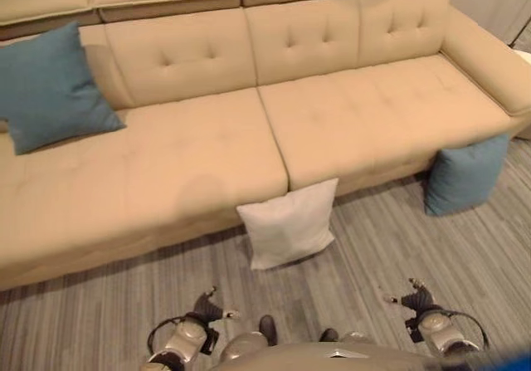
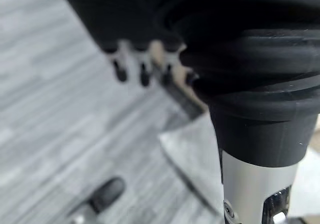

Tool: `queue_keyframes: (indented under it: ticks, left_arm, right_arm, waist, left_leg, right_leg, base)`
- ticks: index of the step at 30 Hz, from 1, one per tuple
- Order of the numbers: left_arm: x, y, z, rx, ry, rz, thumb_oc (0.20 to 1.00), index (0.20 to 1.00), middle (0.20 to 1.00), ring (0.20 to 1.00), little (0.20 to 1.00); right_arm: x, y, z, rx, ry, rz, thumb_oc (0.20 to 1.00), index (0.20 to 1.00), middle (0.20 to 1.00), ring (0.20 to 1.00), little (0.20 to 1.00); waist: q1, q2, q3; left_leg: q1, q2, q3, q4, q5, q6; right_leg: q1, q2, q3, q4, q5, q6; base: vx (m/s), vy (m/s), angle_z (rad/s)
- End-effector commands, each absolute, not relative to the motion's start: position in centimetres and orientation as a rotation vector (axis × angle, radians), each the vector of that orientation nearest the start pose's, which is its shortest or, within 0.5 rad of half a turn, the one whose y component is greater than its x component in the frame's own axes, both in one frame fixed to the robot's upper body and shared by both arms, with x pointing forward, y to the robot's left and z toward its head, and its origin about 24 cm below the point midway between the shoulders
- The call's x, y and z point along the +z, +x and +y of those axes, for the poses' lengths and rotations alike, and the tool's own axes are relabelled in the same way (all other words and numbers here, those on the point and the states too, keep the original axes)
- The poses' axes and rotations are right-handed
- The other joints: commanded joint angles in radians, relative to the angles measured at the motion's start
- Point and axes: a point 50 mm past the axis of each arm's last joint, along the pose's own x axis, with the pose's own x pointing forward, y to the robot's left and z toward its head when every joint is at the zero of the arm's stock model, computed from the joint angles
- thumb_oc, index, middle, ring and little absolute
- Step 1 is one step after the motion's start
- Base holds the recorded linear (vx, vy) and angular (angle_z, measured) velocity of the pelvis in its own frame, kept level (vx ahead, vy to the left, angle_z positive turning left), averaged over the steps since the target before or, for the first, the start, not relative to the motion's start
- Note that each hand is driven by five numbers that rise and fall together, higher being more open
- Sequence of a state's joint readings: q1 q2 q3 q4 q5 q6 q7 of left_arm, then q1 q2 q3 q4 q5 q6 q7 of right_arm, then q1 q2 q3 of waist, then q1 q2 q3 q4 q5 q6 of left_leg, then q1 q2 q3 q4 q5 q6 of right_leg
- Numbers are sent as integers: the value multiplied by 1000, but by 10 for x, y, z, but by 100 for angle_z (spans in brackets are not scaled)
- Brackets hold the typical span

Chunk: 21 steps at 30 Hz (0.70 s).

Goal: Pick up all the scattered cushions and arrange them neatly on the sofa.

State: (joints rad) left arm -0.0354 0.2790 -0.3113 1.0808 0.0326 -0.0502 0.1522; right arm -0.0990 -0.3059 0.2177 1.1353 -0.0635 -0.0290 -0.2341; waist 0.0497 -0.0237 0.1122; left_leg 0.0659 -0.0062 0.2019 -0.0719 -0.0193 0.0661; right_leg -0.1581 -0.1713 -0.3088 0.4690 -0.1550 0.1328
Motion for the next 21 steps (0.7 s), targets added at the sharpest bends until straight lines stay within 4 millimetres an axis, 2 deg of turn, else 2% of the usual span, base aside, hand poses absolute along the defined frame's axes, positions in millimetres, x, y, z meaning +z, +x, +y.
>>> queue_keyframes:
  ticks: [1, 2, 3, 4, 6, 12, 13, 14, 15, 16, 17, 18, 20, 21]
  left_arm:
    - [-140, 148, 222, -7, 507, 937, 1000, 1000, 1000, 1000, 1000]
    - [-140, 149, 222, -7, 510, 935, 1000, 1000, 1000, 1000, 1000]
    - [-140, 149, 222, -6, 512, 937, 1000, 1000, 1000, 1000, 1000]
    - [-140, 149, 222, -6, 512, 937, 1000, 1000, 1000, 1000, 1000]
    - [-141, 147, 224, 2, 516, 952, 1000, 1000, 1000, 1000, 1000]
    - [-144, 144, 223, 3, 516, 969, 1000, 1000, 1000, 1000, 1000]
    - [-144, 145, 221, -5, 514, 965, 1000, 1000, 1000, 1000, 1000]
    - [-143, 148, 217, -29, 519, 953, 1000, 1000, 1000, 1000, 1000]
    - [-143, 148, 217, -29, 519, 952, 1000, 1000, 1000, 1000, 1000]
    - [-142, 151, 215, -37, 518, 944, 1000, 1000, 1000, 1000, 1000]
    - [-140, 157, 212, -40, 512, 923, 1000, 1000, 1000, 1000, 1000]
    - [-140, 157, 212, -40, 513, 923, 1000, 1000, 1000, 1000, 1000]
    - [-138, 160, 212, -35, 507, 913, 1000, 1000, 1000, 1000, 1000]
    - [-139, 159, 212, -34, 507, 915, 1000, 1000, 1000, 1000, 1000]
  right_arm:
    - [-133, 154, -253, -146, -580, 965, 1000, 1000, 1000, 1000, 1000]
    - [-134, 152, -254, -149, -574, 979, 1000, 1000, 1000, 1000, 1000]
    - [-134, 151, -254, -149, -574, 985, 1000, 1000, 1000, 1000, 1000]
    - [-134, 151, -254, -149, -575, 985, 1000, 1000, 1000, 1000, 1000]
    - [-135, 148, -254, -146, -577, 995, 1000, 1000, 1000, 1000, 1000]
    - [-137, 145, -253, -133, -575, 1000, 1000, 1000, 1000, 1000, 1000]
    - [-136, 146, -254, -135, -575, 994, 1000, 1000, 1000, 1000, 1000]
    - [-134, 148, -255, -142, -572, 977, 1000, 1000, 1000, 1000, 1000]
    - [-134, 148, -255, -142, -572, 977, 1000, 1000, 1000, 1000, 1000]
    - [-133, 149, -257, -149, -568, 971, 1000, 1000, 1000, 1000, 1000]
    - [-132, 150, -260, -155, -572, 966, 1000, 1000, 1000, 1000, 1000]
    - [-132, 150, -259, -155, -572, 966, 1000, 1000, 1000, 1000, 1000]
    - [-132, 150, -261, -165, -567, 971, 1000, 1000, 1000, 1000, 1000]
    - [-132, 148, -262, -165, -567, 978, 1000, 1000, 1000, 1000, 1000]
  waist:
    - [3, -7, 5]
    - [-9, -9, 6]
    - [-15, -10, 9]
    - [-16, -9, 11]
    - [-27, -13, 18]
    - [-29, -22, 10]
    - [-31, -23, 7]
    - [-37, -29, 16]
    - [-39, -29, 16]
    - [-41, -33, 21]
    - [-38, -43, 41]
    - [-40, -42, 40]
    - [-38, -54, 50]
    - [-36, -56, 49]
  left_leg:
    - [-24, -17, -72, -15, 11, -54]
    - [-20, -27, -111, -15, 10, -55]
    - [-14, -31, -129, -15, 7, -57]
    - [-12, -30, -130, -15, 6, -57]
    - [3, -33, -183, -15, -2, -64]
    - [6, -27, -214, -10, -10, -77]
    - [6, -16, -223, -5, -20, -90]
    - [-21, -6, -217, 61, -39, -106]
    - [-24, -7, -219, 65, -41, -106]
    - [-44, 0, -201, 105, -50, -114]
    - [-104, 6, -163, 215, -30, -133]
    - [-110, 7, -164, 222, -33, -134]
    - [-160, 31, -117, 287, -18, -132]
    - [-167, 38, -100, 272, -21, -127]
  right_leg:
    - [63, 64, 89, -259, 152, 20]
    - [36, 80, 174, -330, 182, 25]
    - [27, 83, 210, -361, 201, 29]
    - [30, 84, 209, -363, 201, 29]
    - [7, 87, 246, -394, 232, 34]
    - [47, 88, 232, -436, 237, 21]
    - [60, 90, 212, -447, 232, 17]
    - [85, 87, 192, -460, 223, 8]
    - [85, 87, 191, -461, 223, 8]
    - [102, 85, 176, -472, 215, 4]
    - [123, 78, 160, -475, 210, -11]
    - [121, 78, 159, -474, 210, -11]
    - [138, 73, 139, -480, 199, -23]
    - [148, 72, 132, -485, 192, -24]
  base:
    - [172, -95, 37]
    - [151, -80, 42]
    - [156, -79, 53]
    - [153, -97, 74]
    - [167, -132, 65]
    - [101, -115, 45]
    - [128, -226, -4]
    - [128, -227, 16]
    - [53, -159, 84]
    - [12, -107, 110]
    - [11, -107, 89]
    - [11, -97, 33]
    - [35, -62, 25]
    - [154, -42, 26]
